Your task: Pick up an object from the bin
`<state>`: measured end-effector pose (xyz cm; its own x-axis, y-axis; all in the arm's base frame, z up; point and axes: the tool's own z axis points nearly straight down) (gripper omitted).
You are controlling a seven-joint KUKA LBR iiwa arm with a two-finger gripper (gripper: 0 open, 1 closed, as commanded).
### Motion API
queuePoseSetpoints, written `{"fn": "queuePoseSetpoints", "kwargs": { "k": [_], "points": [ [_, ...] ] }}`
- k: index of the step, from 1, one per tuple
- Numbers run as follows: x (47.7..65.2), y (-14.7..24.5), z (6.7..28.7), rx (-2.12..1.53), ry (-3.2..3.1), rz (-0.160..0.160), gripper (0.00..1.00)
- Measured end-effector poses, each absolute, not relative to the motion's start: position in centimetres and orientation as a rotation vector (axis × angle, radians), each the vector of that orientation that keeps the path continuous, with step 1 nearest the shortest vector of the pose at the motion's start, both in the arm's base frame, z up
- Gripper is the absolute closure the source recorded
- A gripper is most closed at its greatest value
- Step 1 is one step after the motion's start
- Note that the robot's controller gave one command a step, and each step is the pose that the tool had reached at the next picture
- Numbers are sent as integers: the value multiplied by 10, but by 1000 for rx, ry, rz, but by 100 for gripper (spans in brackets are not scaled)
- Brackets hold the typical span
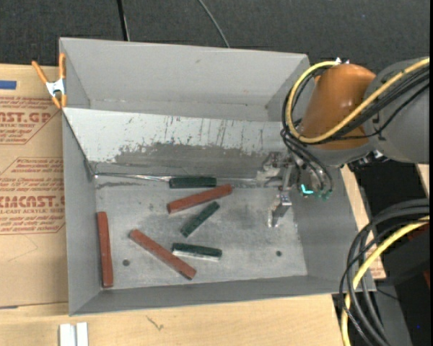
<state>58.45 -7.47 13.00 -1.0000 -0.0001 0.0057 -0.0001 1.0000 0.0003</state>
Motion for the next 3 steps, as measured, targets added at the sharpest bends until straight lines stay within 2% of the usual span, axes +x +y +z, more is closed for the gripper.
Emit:
{"fn": "queuePoseSetpoints", "kwargs": {
  "k": [1,2,3],
  "points": [
    [587,-74,134,1,-3143,1,0],
    [594,-26,71,31,-3152,1,0],
    [588,-14,130,-209,-3135,-2,0]
  ]
}}
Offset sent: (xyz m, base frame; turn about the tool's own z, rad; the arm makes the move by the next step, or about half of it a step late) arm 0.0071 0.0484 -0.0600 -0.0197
